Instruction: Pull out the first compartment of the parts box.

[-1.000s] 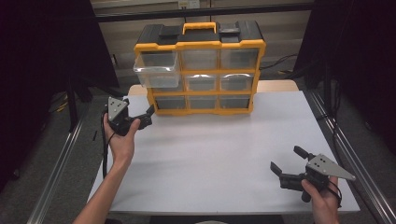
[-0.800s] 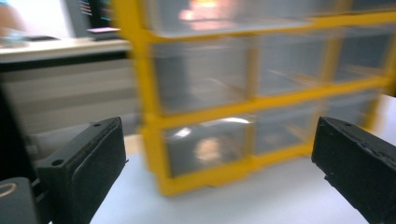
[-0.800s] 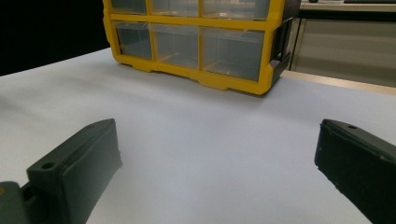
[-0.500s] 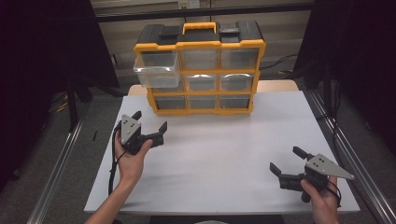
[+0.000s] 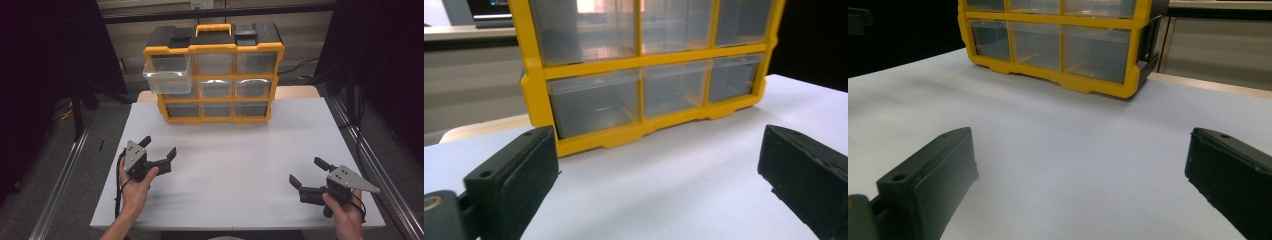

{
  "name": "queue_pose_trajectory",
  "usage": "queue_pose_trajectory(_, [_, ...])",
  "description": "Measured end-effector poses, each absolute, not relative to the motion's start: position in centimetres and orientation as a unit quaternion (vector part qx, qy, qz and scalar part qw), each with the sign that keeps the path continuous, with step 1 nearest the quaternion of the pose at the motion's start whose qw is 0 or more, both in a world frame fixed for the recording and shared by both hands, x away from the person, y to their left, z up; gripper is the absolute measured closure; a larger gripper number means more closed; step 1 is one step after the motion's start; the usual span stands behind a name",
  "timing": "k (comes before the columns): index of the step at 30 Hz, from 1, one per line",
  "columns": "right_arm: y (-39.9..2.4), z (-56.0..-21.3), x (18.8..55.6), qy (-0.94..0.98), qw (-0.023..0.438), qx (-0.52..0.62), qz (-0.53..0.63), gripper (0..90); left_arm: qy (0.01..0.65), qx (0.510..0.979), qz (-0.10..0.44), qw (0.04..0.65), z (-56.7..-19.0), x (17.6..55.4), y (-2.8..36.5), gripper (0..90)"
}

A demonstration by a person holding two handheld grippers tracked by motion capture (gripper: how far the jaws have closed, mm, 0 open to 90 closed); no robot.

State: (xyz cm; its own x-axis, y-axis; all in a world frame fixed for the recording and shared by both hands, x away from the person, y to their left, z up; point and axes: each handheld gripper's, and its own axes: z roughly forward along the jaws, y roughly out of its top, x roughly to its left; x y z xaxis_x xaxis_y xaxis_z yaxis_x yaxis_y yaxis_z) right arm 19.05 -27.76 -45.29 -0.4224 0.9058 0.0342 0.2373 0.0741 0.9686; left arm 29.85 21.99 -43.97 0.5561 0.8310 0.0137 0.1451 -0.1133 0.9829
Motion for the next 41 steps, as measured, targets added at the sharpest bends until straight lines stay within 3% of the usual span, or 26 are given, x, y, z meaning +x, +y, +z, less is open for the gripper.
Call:
queue_pose_trajectory(5, [-27.9, -45.3, 19.0, 0.659, 0.319, 0.435, 0.524, 0.0, 0.362, 0.679, 0.288, 0.570, -44.3, 28.5, 22.3, 2.7])
queue_pose_trajectory(8, [-27.9, -45.2, 18.9, 0.659, 0.320, 0.434, 0.525, 0.0, 0.353, 0.686, 0.306, 0.558, -44.2, 27.7, 22.6, 5.7])
queue_pose_trajectory(24, [-28.3, -45.2, 18.7, 0.648, 0.332, 0.444, 0.523, 0.0, 0.374, 0.682, 0.311, 0.546, -44.7, 25.2, 25.0, 3.5])
queue_pose_trajectory(41, [-28.3, -45.2, 18.9, 0.652, 0.326, 0.444, 0.521, 0.0, 0.373, 0.677, 0.311, 0.553, -44.3, 25.3, 25.0, 3.8])
